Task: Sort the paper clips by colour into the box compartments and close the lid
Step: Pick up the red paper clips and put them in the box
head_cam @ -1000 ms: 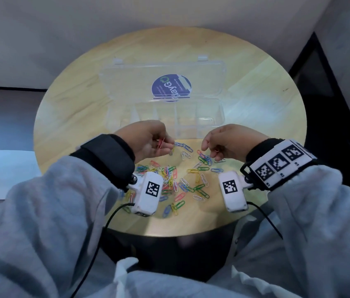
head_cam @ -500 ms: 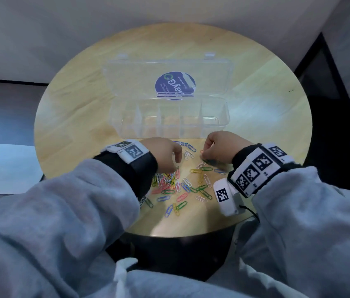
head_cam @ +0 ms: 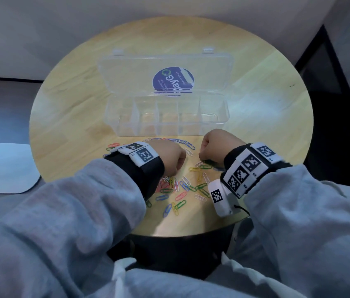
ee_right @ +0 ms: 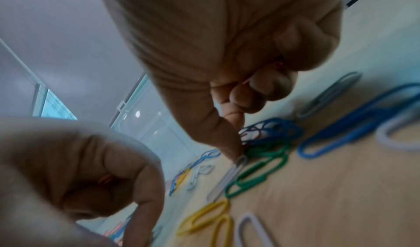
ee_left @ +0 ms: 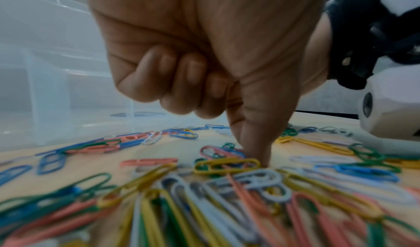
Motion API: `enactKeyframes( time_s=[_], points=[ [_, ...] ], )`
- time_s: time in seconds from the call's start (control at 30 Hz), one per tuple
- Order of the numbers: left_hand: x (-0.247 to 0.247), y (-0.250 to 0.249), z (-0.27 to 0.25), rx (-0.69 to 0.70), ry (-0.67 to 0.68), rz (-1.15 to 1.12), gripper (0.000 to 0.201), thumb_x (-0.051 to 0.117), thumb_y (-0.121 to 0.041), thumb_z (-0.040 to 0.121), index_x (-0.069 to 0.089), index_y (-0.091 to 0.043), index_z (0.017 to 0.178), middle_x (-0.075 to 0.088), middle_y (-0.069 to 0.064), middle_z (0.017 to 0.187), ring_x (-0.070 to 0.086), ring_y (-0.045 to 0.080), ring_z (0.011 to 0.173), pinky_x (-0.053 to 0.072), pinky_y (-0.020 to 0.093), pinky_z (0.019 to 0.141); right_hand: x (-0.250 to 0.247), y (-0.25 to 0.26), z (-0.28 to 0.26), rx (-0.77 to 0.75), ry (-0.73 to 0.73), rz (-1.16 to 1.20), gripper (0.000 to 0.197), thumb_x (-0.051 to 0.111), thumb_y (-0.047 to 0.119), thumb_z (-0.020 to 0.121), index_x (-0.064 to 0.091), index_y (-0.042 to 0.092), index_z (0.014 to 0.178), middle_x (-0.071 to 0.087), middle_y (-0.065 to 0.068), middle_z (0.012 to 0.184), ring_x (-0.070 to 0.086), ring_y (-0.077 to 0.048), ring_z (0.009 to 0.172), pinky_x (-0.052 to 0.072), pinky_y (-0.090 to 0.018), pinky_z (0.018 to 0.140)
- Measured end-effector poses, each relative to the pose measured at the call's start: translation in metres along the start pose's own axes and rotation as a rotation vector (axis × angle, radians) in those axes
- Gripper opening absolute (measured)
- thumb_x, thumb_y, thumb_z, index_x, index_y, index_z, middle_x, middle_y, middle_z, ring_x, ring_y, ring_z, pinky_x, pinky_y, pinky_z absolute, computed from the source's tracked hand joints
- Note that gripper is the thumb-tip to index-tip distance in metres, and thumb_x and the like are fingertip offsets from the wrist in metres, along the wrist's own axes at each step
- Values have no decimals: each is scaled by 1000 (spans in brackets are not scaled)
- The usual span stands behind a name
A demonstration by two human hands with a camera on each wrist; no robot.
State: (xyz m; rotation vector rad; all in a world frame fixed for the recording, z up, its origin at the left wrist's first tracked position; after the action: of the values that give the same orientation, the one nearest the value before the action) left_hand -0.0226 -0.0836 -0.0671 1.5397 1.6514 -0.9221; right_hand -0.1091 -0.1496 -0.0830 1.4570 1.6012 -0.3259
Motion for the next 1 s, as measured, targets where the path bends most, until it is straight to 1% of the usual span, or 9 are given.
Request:
enactKeyframes(
  time_s=[0.17,0.3,0.4,0.47,0.63,0.73,0.83,0.93,1.0],
  points=[
    [1,11,2,1,-4,-75,15,65,-30,84,51,-27,84,42,-10,65,46,16,77,24,22,49,-8,-4,-9,-30,58,212,4,60,9,74,61,9,71,60,-8,65,52,-22,55,41,-22,52],
    [3,13,4,-14,-1,-60,14,62,-33,86,50,-26,84,44,-10,67,46,15,78,25,24,51,-7,-5,-8,-94,127,391,20,63,7,78,51,15,63,60,-12,72,49,-20,56,40,-24,49],
    [6,12,6,-26,31,-45,9,58,-33,89,53,-26,90,50,-8,81,47,15,82,30,25,61,2,-1,-10,-134,203,513,22,59,0,81,50,14,67,57,-10,70,51,-16,54,44,-23,51],
    [7,12,7,-28,49,-33,10,57,-33,90,57,-24,95,51,-7,86,47,14,84,30,25,61,5,0,-11,-133,239,630,21,55,-5,83,52,13,73,54,-8,67,51,-15,53,45,-21,49],
    [10,13,6,-16,59,-29,11,52,-33,91,50,-24,85,54,-7,87,48,15,83,33,25,64,6,2,-15,-110,284,713,22,48,-10,86,58,7,76,49,-8,63,49,-14,53,50,-18,47],
    [12,23,1,-45,59,-250,14,54,-29,89,51,-24,76,55,-7,77,50,14,77,39,26,68,12,7,-21,-101,325,657,25,40,-8,86,56,7,73,50,-11,63,51,-18,55,50,-20,49],
    [3,41,-6,-130,2,-643,26,53,-18,87,46,-20,62,49,-4,62,45,14,57,36,23,56,17,16,-26,-110,345,628,26,34,-7,87,48,8,71,50,-10,67,52,-19,55,46,-22,46],
    [-2,57,-13,-217,-31,-1006,31,44,-1,87,42,-15,60,50,4,64,49,8,42,34,16,41,20,26,-31,-172,375,566,26,34,-7,86,48,10,71,52,-9,66,50,-18,54,43,-19,41],
    [0,59,-19,-233,-8,-1190,32,37,7,86,38,-12,60,51,8,65,49,7,35,32,13,35,21,32,-35,-237,354,387,21,42,-3,84,49,14,73,53,-4,65,49,-17,56,40,-20,44]
  ],
)
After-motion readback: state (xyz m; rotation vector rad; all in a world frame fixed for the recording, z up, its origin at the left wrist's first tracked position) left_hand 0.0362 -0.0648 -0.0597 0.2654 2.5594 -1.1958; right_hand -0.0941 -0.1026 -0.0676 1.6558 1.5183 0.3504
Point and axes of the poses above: each hand's wrist, its own z-axis towards the middle knuckle, its own x-axis out of the palm, y = z × x, the point moved 8 cm from there along z, towards the middle knuckle
